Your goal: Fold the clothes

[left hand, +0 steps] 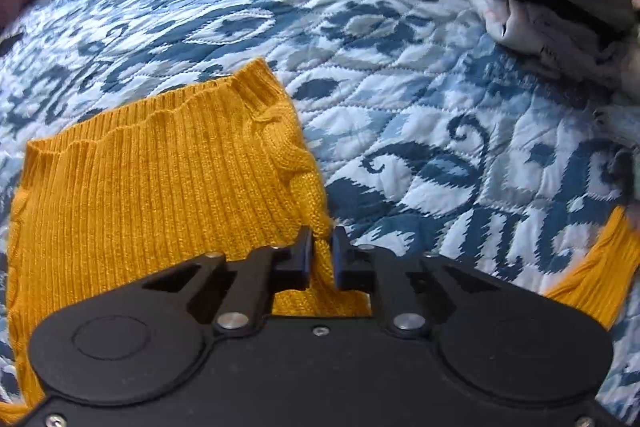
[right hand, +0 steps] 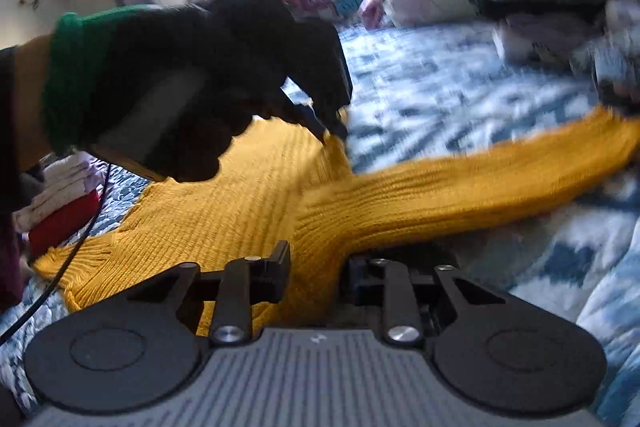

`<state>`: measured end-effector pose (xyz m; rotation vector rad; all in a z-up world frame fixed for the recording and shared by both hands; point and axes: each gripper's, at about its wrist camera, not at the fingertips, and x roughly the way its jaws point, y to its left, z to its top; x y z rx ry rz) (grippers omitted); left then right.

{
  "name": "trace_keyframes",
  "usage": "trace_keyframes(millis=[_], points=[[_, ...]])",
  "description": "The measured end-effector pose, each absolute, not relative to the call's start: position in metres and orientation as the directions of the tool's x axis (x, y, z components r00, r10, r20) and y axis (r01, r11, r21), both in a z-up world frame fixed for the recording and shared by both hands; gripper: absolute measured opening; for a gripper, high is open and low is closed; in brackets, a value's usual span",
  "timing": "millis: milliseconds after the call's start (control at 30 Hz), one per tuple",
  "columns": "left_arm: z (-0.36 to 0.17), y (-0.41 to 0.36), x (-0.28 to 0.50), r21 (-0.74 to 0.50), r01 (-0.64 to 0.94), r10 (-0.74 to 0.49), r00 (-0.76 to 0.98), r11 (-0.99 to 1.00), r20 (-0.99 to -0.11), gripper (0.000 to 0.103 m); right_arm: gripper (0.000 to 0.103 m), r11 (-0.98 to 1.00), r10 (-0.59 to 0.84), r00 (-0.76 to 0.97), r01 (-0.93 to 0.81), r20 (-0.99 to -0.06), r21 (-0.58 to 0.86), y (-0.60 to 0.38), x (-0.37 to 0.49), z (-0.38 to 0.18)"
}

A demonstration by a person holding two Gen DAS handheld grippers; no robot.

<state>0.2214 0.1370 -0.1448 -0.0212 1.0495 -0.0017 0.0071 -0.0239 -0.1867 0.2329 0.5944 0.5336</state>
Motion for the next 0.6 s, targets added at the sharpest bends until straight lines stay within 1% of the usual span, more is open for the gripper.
trace_keyframes(millis=[33,133,333,467,600], points=[[-0.142,0.141,0.219,-0.035,-0.008,-0.026,0.505,0.999,-0.863,0.007,0.025,0.842,0.538,0.707,-0.420,-0.459,0.339,-0.022,0.004,-0.184],[-0.132,0.157,0.211,-0.104,-0.015,-0.080,0.541,0.994,-0.837,0.007,0.023,0.847,0.532,0.724,-0.459,-0.439,0.269,-0.011,-0.003,-0.178],[-0.117,0.198,0.190,-0.192,-0.037,-0.128,0.621,0.981,-0.773,0.006,0.023,0.815,0.563,0.733,-0.569,-0.383,0.110,0.019,-0.024,-0.168],[-0.123,0.223,0.181,-0.240,-0.055,-0.150,0.641,0.969,-0.752,0.006,0.023,0.775,0.595,0.708,-0.631,-0.380,0.038,0.040,-0.035,-0.168],[-0.133,0.239,0.178,-0.273,-0.064,-0.167,0.651,0.960,-0.740,0.006,0.023,0.744,0.615,0.680,-0.668,-0.401,0.007,0.056,-0.036,-0.170]])
